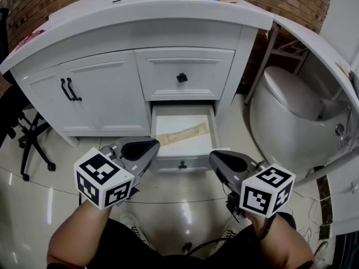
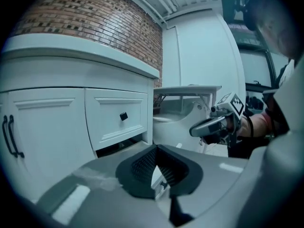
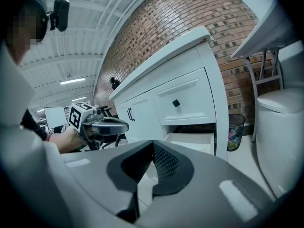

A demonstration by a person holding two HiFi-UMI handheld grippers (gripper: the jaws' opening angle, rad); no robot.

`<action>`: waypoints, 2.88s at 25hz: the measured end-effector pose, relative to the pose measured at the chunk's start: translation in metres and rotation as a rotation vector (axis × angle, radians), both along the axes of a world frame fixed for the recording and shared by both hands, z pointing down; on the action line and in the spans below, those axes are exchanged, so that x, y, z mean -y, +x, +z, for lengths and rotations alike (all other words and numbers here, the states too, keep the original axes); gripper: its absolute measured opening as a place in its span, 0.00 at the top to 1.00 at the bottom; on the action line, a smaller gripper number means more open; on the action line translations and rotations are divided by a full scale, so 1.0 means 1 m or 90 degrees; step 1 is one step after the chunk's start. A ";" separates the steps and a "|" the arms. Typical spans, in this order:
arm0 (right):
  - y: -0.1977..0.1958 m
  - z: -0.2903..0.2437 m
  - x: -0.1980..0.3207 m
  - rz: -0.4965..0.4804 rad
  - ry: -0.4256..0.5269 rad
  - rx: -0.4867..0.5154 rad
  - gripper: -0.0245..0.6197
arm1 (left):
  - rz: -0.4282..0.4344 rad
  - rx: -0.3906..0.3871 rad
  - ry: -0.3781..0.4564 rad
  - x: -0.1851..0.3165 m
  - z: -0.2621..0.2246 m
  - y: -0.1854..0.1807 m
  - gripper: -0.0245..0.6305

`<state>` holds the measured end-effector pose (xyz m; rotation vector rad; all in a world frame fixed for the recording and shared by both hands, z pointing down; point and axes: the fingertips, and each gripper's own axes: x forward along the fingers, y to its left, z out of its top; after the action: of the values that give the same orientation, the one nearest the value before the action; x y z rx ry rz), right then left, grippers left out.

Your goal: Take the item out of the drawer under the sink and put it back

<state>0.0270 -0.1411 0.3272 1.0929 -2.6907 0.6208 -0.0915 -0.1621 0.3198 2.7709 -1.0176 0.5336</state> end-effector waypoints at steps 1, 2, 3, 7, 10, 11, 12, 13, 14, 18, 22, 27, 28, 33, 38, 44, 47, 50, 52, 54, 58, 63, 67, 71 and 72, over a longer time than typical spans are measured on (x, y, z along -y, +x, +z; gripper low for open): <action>0.001 0.001 0.004 0.002 -0.002 0.002 0.95 | 0.005 0.023 0.007 0.005 0.004 0.002 0.95; 0.001 0.003 0.008 0.002 -0.005 0.004 0.95 | 0.011 0.048 0.012 0.010 0.009 0.005 0.95; 0.001 0.004 0.011 0.002 -0.008 0.006 0.95 | 0.019 0.073 0.016 0.015 0.014 0.007 0.95; -0.003 0.011 0.019 -0.012 -0.021 0.008 0.95 | 0.050 0.147 0.046 0.035 0.026 0.017 0.95; -0.004 0.020 0.023 -0.020 -0.038 0.005 0.95 | 0.058 0.166 0.056 0.047 0.030 0.024 0.95; -0.004 0.023 0.024 -0.019 -0.043 0.005 0.95 | 0.061 0.174 0.052 0.051 0.033 0.025 0.95; -0.003 0.024 0.026 -0.018 -0.048 0.005 0.95 | 0.062 0.183 0.047 0.055 0.036 0.026 0.95; -0.002 0.025 0.027 -0.017 -0.051 0.007 0.95 | 0.063 0.190 0.043 0.061 0.038 0.027 0.95; -0.001 0.025 0.029 -0.016 -0.052 0.010 0.95 | 0.063 0.199 0.039 0.067 0.040 0.028 0.95; 0.000 0.020 0.034 -0.013 -0.050 0.024 0.95 | 0.103 0.250 0.027 0.097 0.057 0.041 0.95; 0.001 0.019 0.039 -0.011 -0.053 0.032 0.95 | 0.160 0.307 -0.027 0.120 0.097 0.055 0.90; 0.007 0.017 0.045 -0.006 -0.055 0.039 0.95 | 0.222 0.384 -0.096 0.133 0.147 0.065 0.82; 0.008 0.017 0.046 -0.005 -0.056 0.040 0.95 | 0.229 0.397 -0.103 0.137 0.155 0.067 0.82; 0.013 0.021 0.052 0.001 -0.063 0.039 0.95 | 0.252 0.452 -0.153 0.153 0.190 0.068 0.81; 0.013 0.022 0.055 -0.002 -0.068 0.043 0.95 | 0.270 0.454 -0.200 0.154 0.204 0.070 0.79; 0.009 0.019 0.053 -0.010 -0.067 0.043 0.95 | 0.268 0.470 -0.231 0.152 0.222 0.069 0.80; 0.007 0.017 0.050 -0.016 -0.064 0.045 0.95 | 0.265 0.474 -0.234 0.153 0.222 0.069 0.82; 0.008 0.016 0.050 -0.015 -0.062 0.048 0.95 | 0.263 0.479 -0.238 0.153 0.222 0.069 0.84; 0.009 0.015 0.050 -0.014 -0.062 0.052 0.95 | 0.262 0.480 -0.228 0.154 0.220 0.071 0.87; 0.010 0.015 0.051 -0.013 -0.064 0.053 0.95 | 0.253 0.484 -0.222 0.156 0.219 0.070 0.89; 0.010 0.016 0.053 -0.011 -0.064 0.053 0.95 | 0.232 0.486 -0.206 0.159 0.210 0.069 0.92; 0.012 0.014 0.050 -0.006 -0.064 0.056 0.95 | 0.214 0.462 -0.200 0.158 0.191 0.068 0.92; 0.014 0.012 0.048 -0.004 -0.058 0.053 0.95 | 0.204 0.432 -0.177 0.151 0.166 0.068 0.92; 0.014 0.014 0.046 -0.001 -0.059 0.048 0.95 | 0.173 0.391 -0.130 0.145 0.126 0.063 0.92; 0.013 0.013 0.046 -0.002 -0.058 0.049 0.95 | 0.167 0.373 -0.119 0.143 0.117 0.063 0.92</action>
<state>0.0395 -0.1867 0.3399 1.0636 -2.6982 0.7920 -0.0290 -0.3055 0.4367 2.6384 -0.6311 1.4572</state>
